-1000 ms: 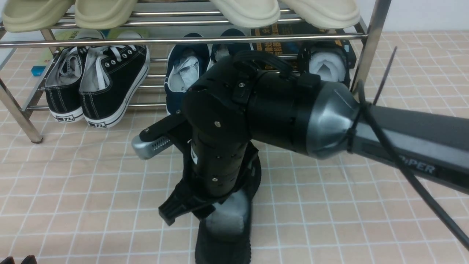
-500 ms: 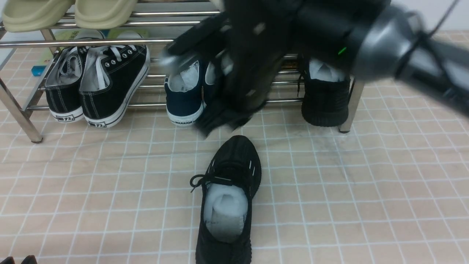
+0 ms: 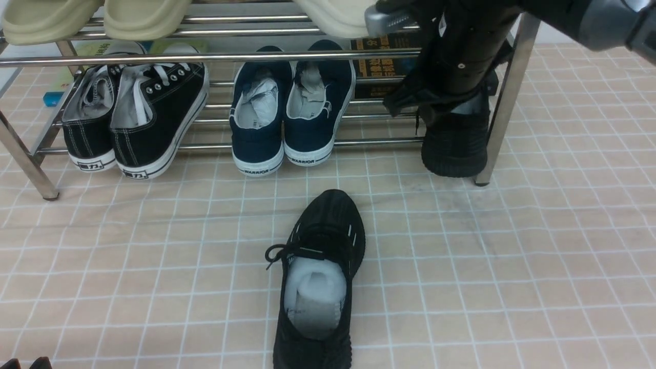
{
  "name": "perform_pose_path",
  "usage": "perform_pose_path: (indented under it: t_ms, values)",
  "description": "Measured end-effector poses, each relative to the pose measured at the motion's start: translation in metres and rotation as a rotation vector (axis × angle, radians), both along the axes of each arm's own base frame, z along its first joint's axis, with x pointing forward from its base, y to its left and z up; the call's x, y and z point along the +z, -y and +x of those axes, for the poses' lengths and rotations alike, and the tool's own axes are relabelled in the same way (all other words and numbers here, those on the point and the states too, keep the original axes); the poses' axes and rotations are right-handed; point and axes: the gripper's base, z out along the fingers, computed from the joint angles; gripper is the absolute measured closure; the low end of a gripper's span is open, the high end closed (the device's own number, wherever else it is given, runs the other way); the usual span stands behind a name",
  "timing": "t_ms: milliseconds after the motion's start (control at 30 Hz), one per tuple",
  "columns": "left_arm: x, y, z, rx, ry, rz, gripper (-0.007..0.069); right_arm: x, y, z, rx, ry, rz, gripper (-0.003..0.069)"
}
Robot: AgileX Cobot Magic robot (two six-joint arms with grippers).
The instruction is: Take the shoes off the shelf from the light coffee tablecloth by hand.
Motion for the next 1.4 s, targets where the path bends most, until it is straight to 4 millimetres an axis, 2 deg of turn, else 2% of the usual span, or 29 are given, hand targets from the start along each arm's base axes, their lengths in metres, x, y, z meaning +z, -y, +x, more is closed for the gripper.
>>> perform_pose_path:
  t_ms: [33, 133, 300, 500, 767, 1000, 1200, 1300, 1367, 1400]
  values:
    - [0.0, 0.0, 0.0, 0.0, 0.0, 0.0, 0.0385, -0.001, 0.0, 0.002, 0.001, 0.014, -0.001, 0.0526]
    - [0.0, 0.0, 0.0, 0.0, 0.0, 0.0, 0.0385, -0.005, -0.003, 0.01, 0.007, 0.067, 0.003, 0.0396]
    - [0.0, 0.0, 0.0, 0.0, 0.0, 0.0, 0.0385, -0.022, -0.008, 0.021, 0.014, 0.087, -0.006, 0.0231]
    - [0.0, 0.0, 0.0, 0.0, 0.0, 0.0, 0.0385, -0.041, -0.009, 0.03, -0.009, 0.074, -0.029, 0.017]
    - [0.0, 0.0, 0.0, 0.0, 0.0, 0.0, 0.0385, -0.038, -0.001, 0.032, -0.128, 0.087, -0.067, 0.0168]
    - [0.0, 0.0, 0.0, 0.0, 0.0, 0.0, 0.0385, -0.038, 0.001, 0.03, -0.157, 0.059, -0.076, 0.0168]
    - [0.0, 0.0, 0.0, 0.0, 0.0, 0.0, 0.0385, -0.053, -0.002, 0.034, -0.158, 0.024, -0.081, 0.0176]
    - [0.0, 0.0, 0.0, 0.0, 0.0, 0.0, 0.0385, -0.064, -0.003, 0.035, -0.16, -0.005, -0.1, 0.0246]
    - [0.0, 0.0, 0.0, 0.0, 0.0, 0.0, 0.0385, -0.066, -0.002, 0.035, -0.155, -0.022, -0.116, 0.0351]
    - [0.0, 0.0, 0.0, 0.0, 0.0, 0.0, 0.0385, -0.067, -0.002, 0.033, -0.144, -0.037, -0.129, 0.0445]
